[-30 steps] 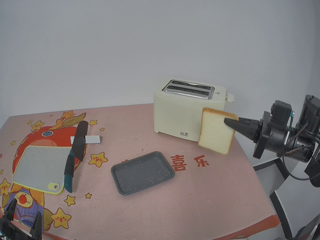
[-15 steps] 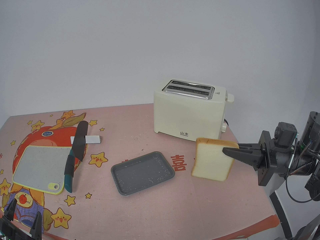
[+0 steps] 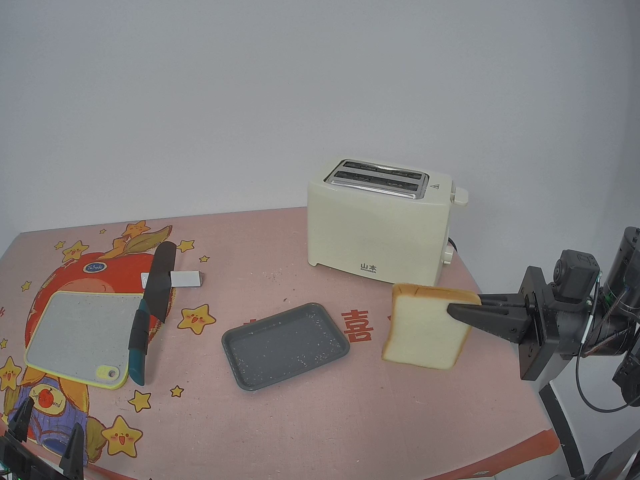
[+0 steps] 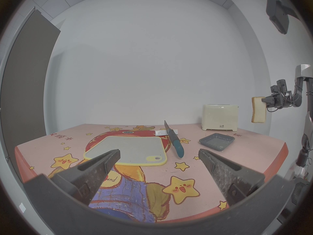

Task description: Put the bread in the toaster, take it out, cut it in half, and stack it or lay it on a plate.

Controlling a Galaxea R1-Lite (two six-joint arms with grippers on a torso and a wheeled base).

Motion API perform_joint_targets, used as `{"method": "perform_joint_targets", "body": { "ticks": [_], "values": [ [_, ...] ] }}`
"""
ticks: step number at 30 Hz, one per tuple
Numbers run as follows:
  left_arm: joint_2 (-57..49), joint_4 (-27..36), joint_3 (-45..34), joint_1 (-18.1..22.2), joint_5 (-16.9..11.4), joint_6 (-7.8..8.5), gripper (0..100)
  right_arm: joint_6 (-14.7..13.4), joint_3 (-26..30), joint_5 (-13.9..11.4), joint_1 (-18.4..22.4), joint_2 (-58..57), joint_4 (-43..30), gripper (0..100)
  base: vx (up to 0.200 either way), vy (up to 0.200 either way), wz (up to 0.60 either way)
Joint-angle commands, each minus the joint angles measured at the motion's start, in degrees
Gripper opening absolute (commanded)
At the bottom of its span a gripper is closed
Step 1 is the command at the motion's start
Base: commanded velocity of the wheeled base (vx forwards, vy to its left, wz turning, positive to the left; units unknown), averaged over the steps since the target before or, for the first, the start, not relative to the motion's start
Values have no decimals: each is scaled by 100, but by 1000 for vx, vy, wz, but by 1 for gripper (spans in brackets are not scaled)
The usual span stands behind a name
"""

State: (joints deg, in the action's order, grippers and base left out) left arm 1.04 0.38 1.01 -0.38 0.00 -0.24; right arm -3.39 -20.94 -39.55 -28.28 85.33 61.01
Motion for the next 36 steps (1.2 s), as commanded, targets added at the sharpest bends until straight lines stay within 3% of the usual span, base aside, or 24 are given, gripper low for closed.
{"method": "perform_joint_targets", "body": {
  "ticks": [1, 22, 36],
  "values": [
    [-25, -3, -84, -6, 0, -20, 100, 14, 3, 0, -2, -17, 7, 0, 0, 0, 0],
    [-25, -3, -84, -6, 0, -28, 100, 14, 170, 26, -142, 10, 367, 0, 0, 190, 0],
    [-25, -3, -84, -6, 0, -37, 100, 5, 231, 43, -608, 45, 367, 0, 0, 200, 0]
  ]
}}
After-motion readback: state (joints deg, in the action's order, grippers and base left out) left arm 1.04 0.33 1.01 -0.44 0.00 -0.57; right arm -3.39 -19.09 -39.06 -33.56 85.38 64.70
